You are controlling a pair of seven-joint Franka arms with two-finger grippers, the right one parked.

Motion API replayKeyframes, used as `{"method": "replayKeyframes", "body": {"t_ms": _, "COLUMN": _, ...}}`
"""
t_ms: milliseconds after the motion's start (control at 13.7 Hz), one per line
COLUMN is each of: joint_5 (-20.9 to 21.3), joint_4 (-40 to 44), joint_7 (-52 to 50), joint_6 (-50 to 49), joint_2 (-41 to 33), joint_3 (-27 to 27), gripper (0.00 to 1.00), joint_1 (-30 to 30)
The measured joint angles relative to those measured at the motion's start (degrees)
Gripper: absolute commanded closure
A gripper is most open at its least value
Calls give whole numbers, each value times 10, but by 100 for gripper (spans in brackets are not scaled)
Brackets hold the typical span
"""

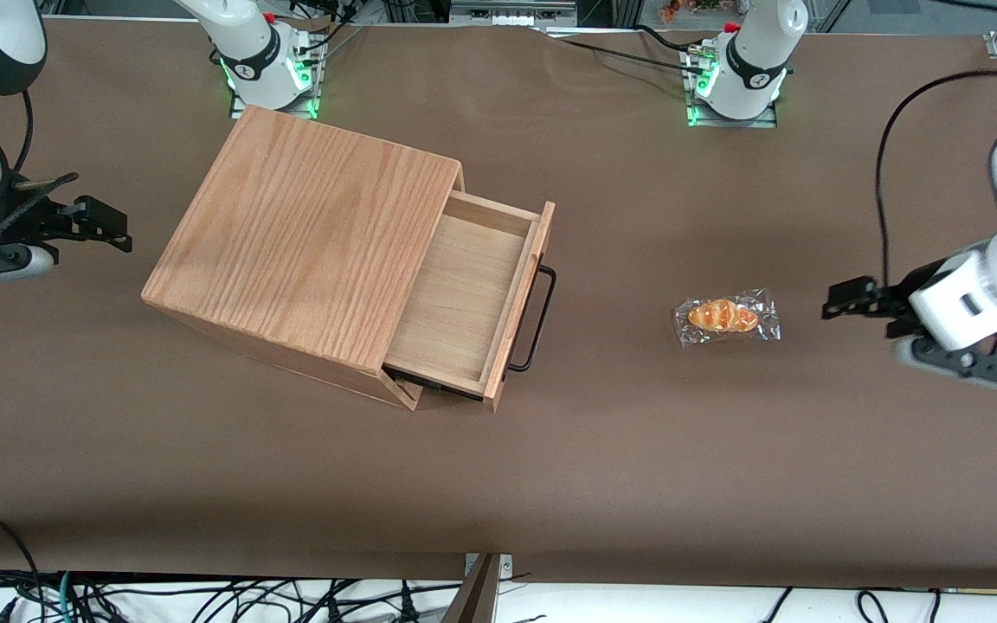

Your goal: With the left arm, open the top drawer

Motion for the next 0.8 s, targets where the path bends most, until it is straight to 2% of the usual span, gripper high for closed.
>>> {"method": "replayKeyframes", "body": {"t_ms": 219, "joint_5": 44, "joint_4": -48, "joint_7": 0, "joint_6": -5, "joint_2": -69, "joint_3": -3, "gripper": 0, "joint_1": -4}}
{"method": "replayKeyframes", "body": {"t_ms": 803, "joint_5": 49, "joint_4": -90, "joint_7": -1, "joint_6": -28, "joint_2": -141, "joint_3": -4, "gripper": 0, "joint_1": -8}}
